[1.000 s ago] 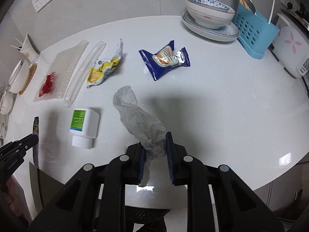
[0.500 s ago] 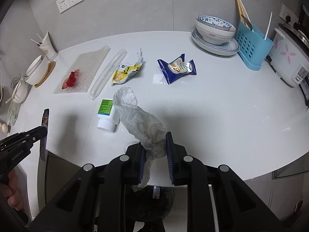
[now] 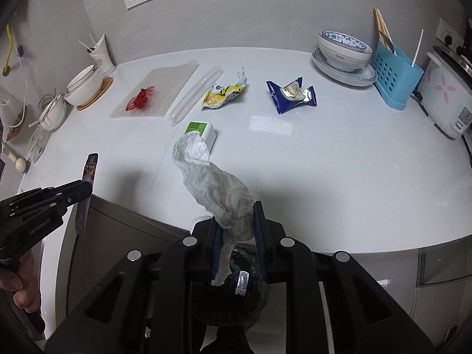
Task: Collect trash
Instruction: 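Carry the purple wrapper and white tissue down over the trash bin, then open the left tool to drop the purple wrapper into the bin, then open the right tool to drop the white tissue into the bin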
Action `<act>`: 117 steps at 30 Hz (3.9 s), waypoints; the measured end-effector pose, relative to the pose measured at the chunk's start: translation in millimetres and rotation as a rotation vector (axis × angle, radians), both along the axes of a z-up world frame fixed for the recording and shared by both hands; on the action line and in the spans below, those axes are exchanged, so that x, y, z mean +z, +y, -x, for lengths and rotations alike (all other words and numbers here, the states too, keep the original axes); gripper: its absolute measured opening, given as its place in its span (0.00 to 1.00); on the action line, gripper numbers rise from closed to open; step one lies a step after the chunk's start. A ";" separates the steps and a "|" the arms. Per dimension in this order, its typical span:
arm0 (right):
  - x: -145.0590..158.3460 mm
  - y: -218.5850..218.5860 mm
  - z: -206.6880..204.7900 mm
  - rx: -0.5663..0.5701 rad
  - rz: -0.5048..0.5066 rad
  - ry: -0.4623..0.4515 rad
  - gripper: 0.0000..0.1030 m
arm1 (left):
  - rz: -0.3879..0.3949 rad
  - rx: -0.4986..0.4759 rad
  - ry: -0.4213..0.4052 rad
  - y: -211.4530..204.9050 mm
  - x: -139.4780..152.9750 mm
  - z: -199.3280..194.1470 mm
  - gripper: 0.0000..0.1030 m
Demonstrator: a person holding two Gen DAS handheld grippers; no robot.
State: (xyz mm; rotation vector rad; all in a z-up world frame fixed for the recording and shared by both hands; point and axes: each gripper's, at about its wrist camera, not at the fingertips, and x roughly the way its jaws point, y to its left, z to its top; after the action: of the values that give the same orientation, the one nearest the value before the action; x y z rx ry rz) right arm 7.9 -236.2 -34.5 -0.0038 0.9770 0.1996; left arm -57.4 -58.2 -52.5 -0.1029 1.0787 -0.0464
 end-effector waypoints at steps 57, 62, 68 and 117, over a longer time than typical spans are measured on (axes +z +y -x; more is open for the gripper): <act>-178.0 14.3 75.7 0.144 0.084 0.157 0.17 | 0.044 0.039 0.056 -8.0 -155.4 86.6 0.13; -184.2 9.4 76.6 0.128 0.086 0.155 0.16 | 0.033 -0.006 0.060 -21.2 -165.9 87.6 0.13; -191.9 1.6 79.6 0.105 0.083 0.176 0.16 | 0.010 -0.057 0.085 -37.4 -180.8 88.6 0.13; -236.0 59.9 52.2 0.211 0.101 0.270 0.17 | 0.015 0.064 0.101 13.3 -180.2 94.8 0.94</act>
State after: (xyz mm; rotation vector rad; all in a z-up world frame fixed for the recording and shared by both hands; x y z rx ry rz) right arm -44.4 -176.2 -270.5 -0.1767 1.2560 0.3511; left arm -152.2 -44.9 -232.6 -0.1547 1.1756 0.0090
